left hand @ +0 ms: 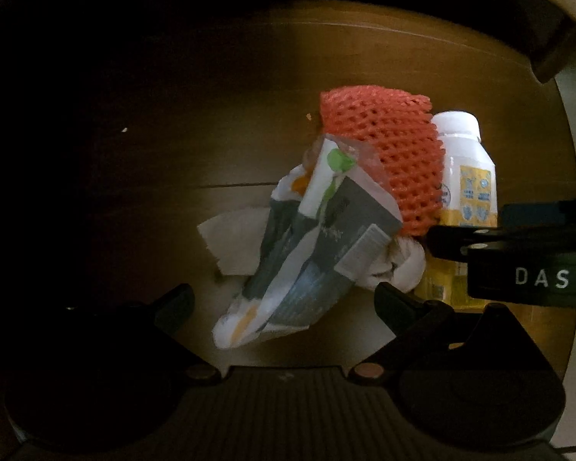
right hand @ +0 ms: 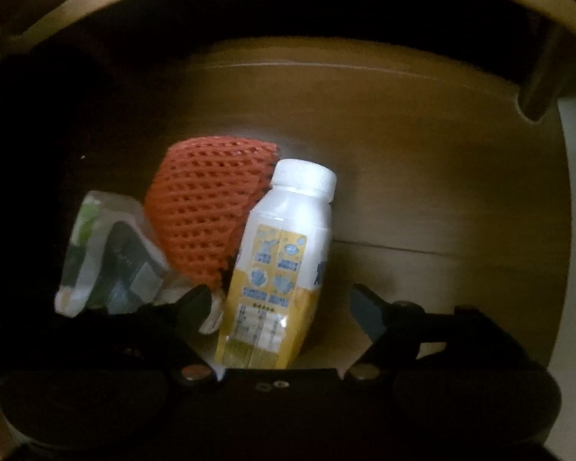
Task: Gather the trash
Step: 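Grasp grey-white paper packet with left tool while right tool grasps milk bottle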
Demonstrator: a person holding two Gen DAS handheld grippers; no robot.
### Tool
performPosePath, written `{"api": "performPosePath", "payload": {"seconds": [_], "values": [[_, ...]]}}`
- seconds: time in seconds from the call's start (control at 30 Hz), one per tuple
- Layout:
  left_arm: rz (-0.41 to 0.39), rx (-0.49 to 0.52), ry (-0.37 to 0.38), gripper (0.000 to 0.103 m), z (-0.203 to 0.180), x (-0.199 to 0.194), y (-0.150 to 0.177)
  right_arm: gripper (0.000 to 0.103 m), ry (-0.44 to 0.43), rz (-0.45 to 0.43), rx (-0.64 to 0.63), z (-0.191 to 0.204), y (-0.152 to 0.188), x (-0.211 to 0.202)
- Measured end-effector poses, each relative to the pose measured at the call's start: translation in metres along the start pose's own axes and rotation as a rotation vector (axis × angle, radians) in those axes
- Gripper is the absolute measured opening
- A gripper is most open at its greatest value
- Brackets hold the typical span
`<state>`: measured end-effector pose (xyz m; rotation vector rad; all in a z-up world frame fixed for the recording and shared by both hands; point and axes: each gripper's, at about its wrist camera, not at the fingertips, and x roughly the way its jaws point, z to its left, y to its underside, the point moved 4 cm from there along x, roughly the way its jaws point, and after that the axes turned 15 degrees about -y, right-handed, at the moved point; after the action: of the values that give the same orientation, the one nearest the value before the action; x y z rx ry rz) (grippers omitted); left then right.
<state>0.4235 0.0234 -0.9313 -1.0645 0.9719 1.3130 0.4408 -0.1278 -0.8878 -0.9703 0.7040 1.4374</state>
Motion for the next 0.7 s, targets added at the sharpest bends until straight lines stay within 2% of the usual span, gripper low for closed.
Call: {"api": "performPosePath", "payload": {"seconds": [0.07,0.2,0.27,0.3,0.43,0.5,0.57,0.7], "values": [[0.008,-0.016,0.006,0.093,0.001,0.004,-0.002,0.076,-0.001,-0.002,0.01,-0.006,0.0,0.005],[0.041,-0.064,0.034,0.088,0.006,0.011,-0.007,0.07,-0.015,-0.008,0.039,-0.014,0.001,0.009],[0.068,-0.056,0.035,0.068,0.006,0.016,-0.008,0.065,-0.019,-0.016,0.047,-0.014,0.0,0.007],[0.079,-0.055,0.039,0.064,0.006,0.017,-0.008,0.06,-0.025,-0.018,0.052,-0.014,0.001,0.007],[0.114,-0.089,0.03,0.031,0.011,0.017,-0.011,0.058,-0.03,-0.029,0.069,-0.012,0.001,0.005],[0.118,-0.125,0.062,0.026,0.016,0.013,-0.01,0.057,-0.018,-0.041,0.061,-0.01,0.004,0.0],[0.123,-0.146,0.062,0.02,0.02,0.006,-0.008,0.057,-0.011,-0.049,0.048,-0.007,0.007,-0.005],[0.138,-0.191,0.072,0.02,0.029,-0.014,0.0,0.056,-0.017,-0.046,0.033,0.001,0.024,-0.026]]}}
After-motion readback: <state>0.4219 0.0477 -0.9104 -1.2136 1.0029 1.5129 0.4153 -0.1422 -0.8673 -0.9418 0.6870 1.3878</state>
